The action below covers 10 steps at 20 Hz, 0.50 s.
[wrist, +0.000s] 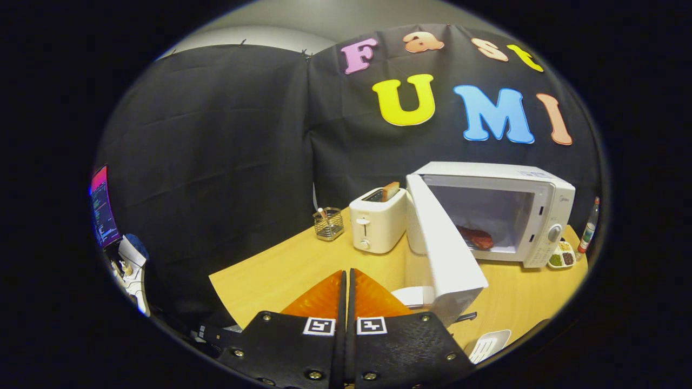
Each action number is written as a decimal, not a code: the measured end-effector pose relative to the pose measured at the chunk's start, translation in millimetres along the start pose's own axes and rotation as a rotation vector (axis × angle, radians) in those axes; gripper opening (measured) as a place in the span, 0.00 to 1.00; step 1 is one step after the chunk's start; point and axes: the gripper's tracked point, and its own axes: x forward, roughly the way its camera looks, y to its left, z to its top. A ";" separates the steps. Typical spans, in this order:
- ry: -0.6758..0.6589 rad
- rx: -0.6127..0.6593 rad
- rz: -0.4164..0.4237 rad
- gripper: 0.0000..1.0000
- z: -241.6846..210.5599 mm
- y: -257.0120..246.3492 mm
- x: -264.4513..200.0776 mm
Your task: Open the microwave, put the food inside, and close the microwave door.
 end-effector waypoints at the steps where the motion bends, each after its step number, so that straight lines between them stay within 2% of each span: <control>1: 0.003 0.015 -0.021 0.01 1.3 -13.7 -1.6; 10: 0.009 0.060 -0.193 0.01 16.4 -126.3 -3.2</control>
